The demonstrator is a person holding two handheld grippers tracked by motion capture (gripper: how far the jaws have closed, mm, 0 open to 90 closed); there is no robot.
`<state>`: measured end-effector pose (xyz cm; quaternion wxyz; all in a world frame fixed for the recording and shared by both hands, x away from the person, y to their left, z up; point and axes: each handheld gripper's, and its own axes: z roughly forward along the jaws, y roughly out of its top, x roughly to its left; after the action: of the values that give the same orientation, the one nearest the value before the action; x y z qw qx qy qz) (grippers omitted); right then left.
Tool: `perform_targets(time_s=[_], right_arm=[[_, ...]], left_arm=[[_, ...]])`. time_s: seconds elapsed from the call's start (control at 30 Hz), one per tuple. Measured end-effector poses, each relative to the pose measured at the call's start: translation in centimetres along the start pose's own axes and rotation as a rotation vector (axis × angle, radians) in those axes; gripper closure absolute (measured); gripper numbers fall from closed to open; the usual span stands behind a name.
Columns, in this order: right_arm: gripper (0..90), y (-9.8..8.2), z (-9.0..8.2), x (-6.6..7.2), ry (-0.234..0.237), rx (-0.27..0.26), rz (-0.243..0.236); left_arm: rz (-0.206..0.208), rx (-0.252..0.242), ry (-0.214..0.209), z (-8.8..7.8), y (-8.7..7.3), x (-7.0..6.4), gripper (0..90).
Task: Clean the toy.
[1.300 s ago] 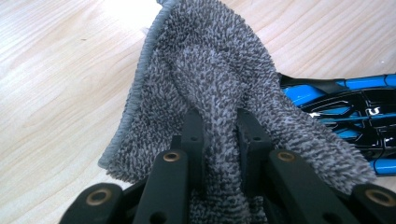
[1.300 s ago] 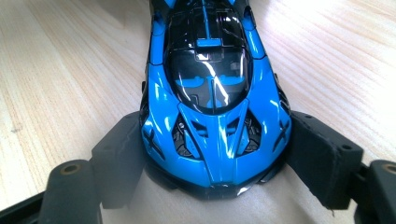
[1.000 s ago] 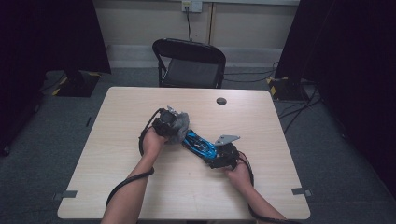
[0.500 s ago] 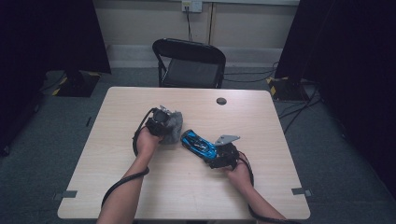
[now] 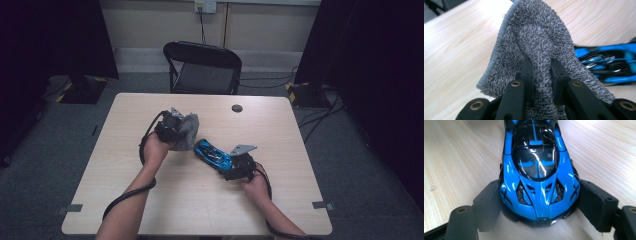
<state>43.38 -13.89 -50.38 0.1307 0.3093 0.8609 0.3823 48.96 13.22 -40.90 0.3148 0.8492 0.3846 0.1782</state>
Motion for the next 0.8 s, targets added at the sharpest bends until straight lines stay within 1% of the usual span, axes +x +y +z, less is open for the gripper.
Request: perform_targets(time_s=[0.03,0.07,0.13,0.17,0.23,0.27,0.3,0.37,0.4,0.43,0.5,0.6,0.63,0.67,0.7,0.8], right_arm=[[24.0,0.0,0.0,0.0,0.0,0.0,0.0],[24.0,0.0,0.0,0.0,0.0,0.0,0.0],[23.9,0.0,0.0,0.0,0.0,0.0,0.0],[23.9,0.0,0.0,0.0,0.0,0.0,0.0],[24.0,0.0,0.0,0.0,0.0,0.0,0.0],[23.9,0.0,0.0,0.0,0.0,0.0,0.0],[23.9,0.0,0.0,0.0,0.0,0.0,0.0],[24.0,0.0,0.0,0.0,0.0,0.0,-0.001],[23.9,0.0,0.0,0.0,0.0,-0.001,-0.001],[23.9,0.0,0.0,0.0,0.0,-0.001,-0.001],[24.0,0.0,0.0,0.0,0.0,-0.001,-0.001],[23.9,0.0,0.0,0.0,0.0,-0.001,-0.001],[23.9,0.0,0.0,0.0,0.0,0.0,-0.001],[23.9,0.0,0.0,0.0,0.0,0.0,-0.001],[24.0,0.0,0.0,0.0,0.0,-0.001,-0.001],[24.0,0.0,0.0,0.0,0.0,0.0,-0.001]], left_arm=[[0.0,0.0,0.0,0.0,0.0,0.0,76.1],[0.012,-0.005,-0.011,-0.1,0.2,-0.4,76.1],[0.04,-0.026,-0.04,-0.2,1.0,-1.7,76.1],[0.04,-0.026,-0.04,-0.2,1.0,-1.7,76.1],[0.061,-0.034,-0.058,-0.3,1.4,-2.5,76.1],[0.073,-0.043,-0.074,-0.2,1.8,-3.3,76.1],[0.073,-0.043,-0.074,-0.2,1.8,-3.3,76.1],[0.075,-0.038,-0.095,0.1,2.0,-4.0,76.1],[0.085,-0.036,-0.107,0.5,2.0,-4.7,76.1],[0.085,-0.036,-0.107,0.5,2.0,-4.7,76.1],[0.097,-0.026,-0.127,0.9,1.9,-5.5,76.1],[0.114,-0.021,-0.144,1.4,1.8,-6.5,76.1],[0.125,-0.016,-0.158,1.8,1.8,-7.3,76.1],[0.125,-0.016,-0.158,1.8,1.8,-7.3,76.1],[0.126,-0.016,-0.168,2.1,1.9,-7.8,76.1],[0.15,-0.004,-0.185,2.8,2.0,-8.8,76.1]])
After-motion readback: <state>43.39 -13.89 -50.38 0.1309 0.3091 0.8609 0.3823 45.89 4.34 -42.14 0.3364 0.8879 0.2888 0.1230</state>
